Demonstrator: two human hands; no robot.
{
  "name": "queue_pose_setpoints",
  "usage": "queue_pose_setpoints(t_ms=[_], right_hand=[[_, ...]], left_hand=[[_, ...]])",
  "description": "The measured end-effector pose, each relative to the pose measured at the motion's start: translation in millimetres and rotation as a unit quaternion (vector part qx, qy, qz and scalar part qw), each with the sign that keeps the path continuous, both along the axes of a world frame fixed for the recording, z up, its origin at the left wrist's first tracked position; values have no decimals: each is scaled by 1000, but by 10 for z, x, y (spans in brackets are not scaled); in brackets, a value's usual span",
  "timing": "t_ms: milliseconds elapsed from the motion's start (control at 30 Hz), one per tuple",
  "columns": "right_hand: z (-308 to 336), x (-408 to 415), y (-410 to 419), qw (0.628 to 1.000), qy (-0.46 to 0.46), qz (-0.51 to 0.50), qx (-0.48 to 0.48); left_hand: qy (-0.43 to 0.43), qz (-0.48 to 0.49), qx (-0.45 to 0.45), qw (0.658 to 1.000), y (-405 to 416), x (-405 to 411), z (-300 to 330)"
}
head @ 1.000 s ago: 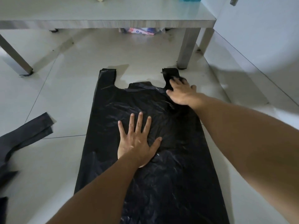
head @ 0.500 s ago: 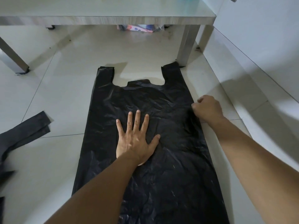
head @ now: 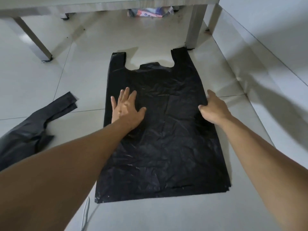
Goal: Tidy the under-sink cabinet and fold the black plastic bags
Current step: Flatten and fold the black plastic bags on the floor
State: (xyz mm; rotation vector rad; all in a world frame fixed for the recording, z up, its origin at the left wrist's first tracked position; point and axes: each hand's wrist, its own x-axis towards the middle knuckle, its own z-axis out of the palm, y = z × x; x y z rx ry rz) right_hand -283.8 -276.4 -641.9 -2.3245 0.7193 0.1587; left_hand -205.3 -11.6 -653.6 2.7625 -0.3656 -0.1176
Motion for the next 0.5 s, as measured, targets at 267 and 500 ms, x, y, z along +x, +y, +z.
queue_pose_setpoints(t_ms=[267,500], right_hand=[[102,-386,227,1000,3,22,20],[231,-801,273,995,75,-46,-45]], left_hand=[[122,280,-29,952,554,-479,36],[156,301,-40,940,735,-837,70]])
